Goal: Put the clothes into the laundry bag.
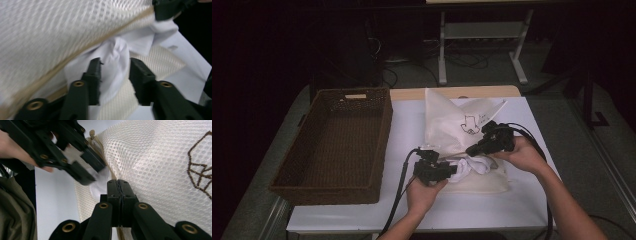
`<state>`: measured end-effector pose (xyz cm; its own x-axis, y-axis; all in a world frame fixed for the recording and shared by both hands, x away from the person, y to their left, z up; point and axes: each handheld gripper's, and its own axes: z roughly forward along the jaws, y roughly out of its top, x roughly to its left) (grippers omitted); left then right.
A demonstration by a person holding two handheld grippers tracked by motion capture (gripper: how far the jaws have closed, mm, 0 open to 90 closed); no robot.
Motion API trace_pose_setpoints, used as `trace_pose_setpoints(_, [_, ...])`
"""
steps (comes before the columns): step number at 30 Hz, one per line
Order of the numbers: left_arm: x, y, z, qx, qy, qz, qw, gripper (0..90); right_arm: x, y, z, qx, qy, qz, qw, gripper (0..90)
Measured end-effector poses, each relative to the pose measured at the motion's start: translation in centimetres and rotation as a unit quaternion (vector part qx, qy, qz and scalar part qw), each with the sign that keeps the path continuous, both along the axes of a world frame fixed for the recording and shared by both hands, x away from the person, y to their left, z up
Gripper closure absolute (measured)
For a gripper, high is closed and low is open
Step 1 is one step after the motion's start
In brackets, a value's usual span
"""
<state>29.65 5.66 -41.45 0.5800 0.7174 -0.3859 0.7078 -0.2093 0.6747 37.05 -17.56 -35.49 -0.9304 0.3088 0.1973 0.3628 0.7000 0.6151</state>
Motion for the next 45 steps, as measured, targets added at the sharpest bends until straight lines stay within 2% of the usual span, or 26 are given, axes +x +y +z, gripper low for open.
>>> trace_pose_setpoints(1, [-0.2, 0.3, 0.0, 0.011, 0.0, -0.001, 0.9999, 55.7, 0.0, 0.0, 0.0, -0.001, 0.0, 0.0, 1.0, 88.3])
trace_pose_setpoints(2, [-0.4, 0.6, 0.0, 0.013, 0.001, 0.002, 0.9999, 53.5, 0.0, 0.0, 0.0, -0.001, 0.0, 0.0, 1.0, 88.2])
trace_pose_setpoints(7, [-1.1, 1.2, -0.9, 0.043, 0.004, -0.004, 0.999, 50.7, 0.0, 0.1, -0.1, 0.0, 0.001, 0.001, 1.0, 88.1])
trace_pose_setpoints(10, [-1.2, 1.3, -1.8, 0.047, 0.026, -0.012, 0.9985, 48.4, 0.0, 0.0, -0.1, 0.001, 0.003, 0.0, 1.0, 88.1])
trace_pose_setpoints(11, [-1.2, 1.2, -2.0, 0.05, 0.026, -0.013, 0.9983, 48.6, 0.0, 0.0, -0.1, 0.001, 0.003, 0.001, 1.0, 88.1])
trace_pose_setpoints(13, [-1.1, 1.1, -2.4, 0.055, 0.031, -0.014, 0.9979, 54.9, -0.1, 0.1, -0.1, 0.0, 0.002, 0.002, 1.0, 88.1])
trace_pose_setpoints(15, [-0.8, 0.9, -2.8, 0.057, 0.031, -0.013, 0.9978, 66.5, -0.1, 0.3, -0.1, 0.0, 0.001, 0.005, 1.0, 88.1])
trace_pose_setpoints(17, [-0.4, 0.8, -3.0, 0.047, 0.039, -0.008, 0.9981, 76.8, -0.4, 0.4, 0.0, 0.003, -0.002, 0.008, 1.0, 88.1])
trace_pose_setpoints(19, [0.0, 0.4, -2.9, 0.048, 0.029, 0.002, 0.9984, 85.0, -0.5, 0.6, 0.1, 0.004, -0.005, 0.012, 0.9999, 88.2])
trace_pose_setpoints(22, [0.5, -0.6, -2.7, 0.042, 0.005, 0.017, 0.999, 87.2, -0.4, 0.5, -0.1, 0.012, 0.001, 0.013, 0.9998, 88.3])
trace_pose_setpoints(23, [0.7, -1.0, -2.7, 0.039, 0.004, 0.018, 0.9991, 87.4, -0.4, 0.5, -0.1, 0.012, 0.002, 0.013, 0.9998, 88.3])
trace_pose_setpoints(27, [1.6, -1.9, -2.3, 0.004, -0.005, 0.031, 0.9995, 87.8, -0.7, 0.4, 0.0, 0.013, -0.001, 0.017, 0.9998, 88.4])
trace_pose_setpoints(28, [1.8, -2.0, -2.3, 0.002, -0.007, 0.032, 0.9995, 87.8, -0.7, 0.3, 0.1, 0.014, 0.001, 0.014, 0.9998, 88.4])
trace_pose_setpoints(33, [3.1, -2.6, -2.2, -0.032, -0.006, 0.054, 0.998, 87.8, -0.5, -0.3, 0.3, 0.02, 0.005, 0.004, 0.9998, 88.4])
trace_pose_setpoints(34, [3.4, -2.8, -2.2, -0.034, -0.008, 0.059, 0.9977, 87.8, -0.5, -0.2, 0.3, 0.019, 0.003, 0.005, 0.9998, 88.4])
trace_pose_setpoints(36, [3.7, -3.2, -2.2, -0.021, -0.017, 0.066, 0.9975, 87.8, -0.4, -0.2, 0.2, 0.017, 0.004, 0.002, 0.9998, 88.4])
trace_pose_setpoints(38, [3.9, -3.3, -2.2, -0.021, -0.016, 0.07, 0.9972, 87.8, -0.3, -0.1, 0.0, 0.014, 0.007, 0.0, 0.9999, 88.4])
trace_pose_setpoints(45, [3.3, -2.4, -2.1, -0.008, -0.011, 0.054, 0.9985, 85.0, -0.1, 0.3, -0.3, 0.009, 0.006, 0.002, 0.9999, 88.3])
